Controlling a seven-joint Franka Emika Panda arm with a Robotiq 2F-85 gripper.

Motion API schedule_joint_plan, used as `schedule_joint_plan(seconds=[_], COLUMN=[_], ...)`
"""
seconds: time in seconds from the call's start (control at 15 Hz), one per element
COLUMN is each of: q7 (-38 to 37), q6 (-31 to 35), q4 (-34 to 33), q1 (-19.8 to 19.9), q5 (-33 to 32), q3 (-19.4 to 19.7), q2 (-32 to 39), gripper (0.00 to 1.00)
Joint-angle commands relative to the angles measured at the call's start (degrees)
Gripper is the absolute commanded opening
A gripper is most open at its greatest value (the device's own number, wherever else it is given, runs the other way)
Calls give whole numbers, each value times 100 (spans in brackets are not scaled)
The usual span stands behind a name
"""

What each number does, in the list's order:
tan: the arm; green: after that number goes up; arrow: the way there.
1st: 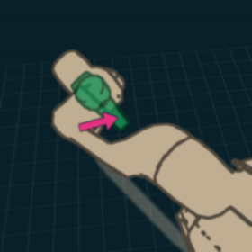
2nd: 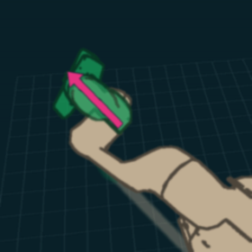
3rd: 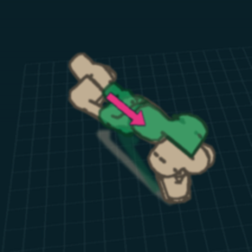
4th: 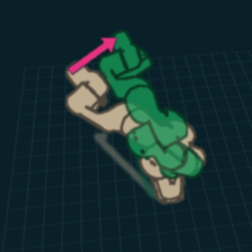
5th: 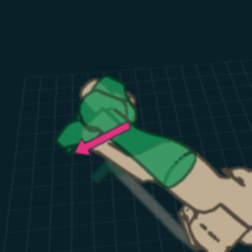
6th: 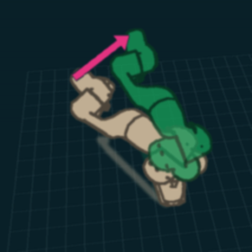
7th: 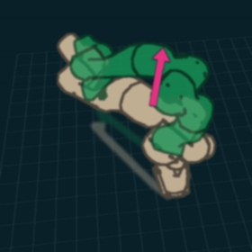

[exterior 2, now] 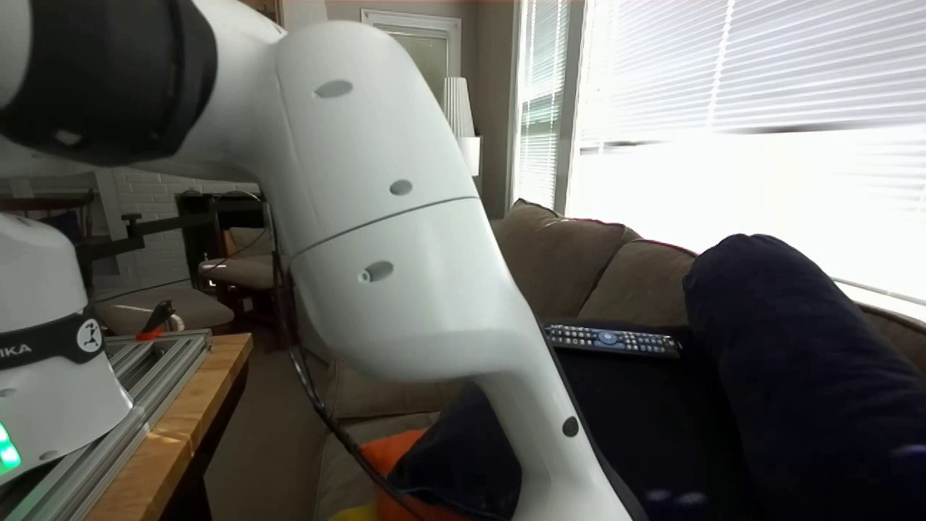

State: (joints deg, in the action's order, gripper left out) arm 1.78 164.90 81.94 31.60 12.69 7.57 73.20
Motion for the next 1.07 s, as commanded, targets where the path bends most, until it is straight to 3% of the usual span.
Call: schedule_joint_plan(seconds=[0.0, 0.27, 0.47, 0.73, 0.8, 1.0], q7=[-787, -1424, -1435, -1577, -1576, -1638], q6=[-581, -1269, -1230, -1314, -1193, -1210], q4=[-777, -1318, -1729, -2216, -1757, -1736], q1=[-150, -110, -66, -176, -215, -271], q5=[114, 301, 320, 246, 241, 221], q3=[190, 43, -103, -13, -13, 22], q2=[566, 912, 1183, 1530, 1218, 1214], gripper=[100, 100, 100, 100, 100, 100])
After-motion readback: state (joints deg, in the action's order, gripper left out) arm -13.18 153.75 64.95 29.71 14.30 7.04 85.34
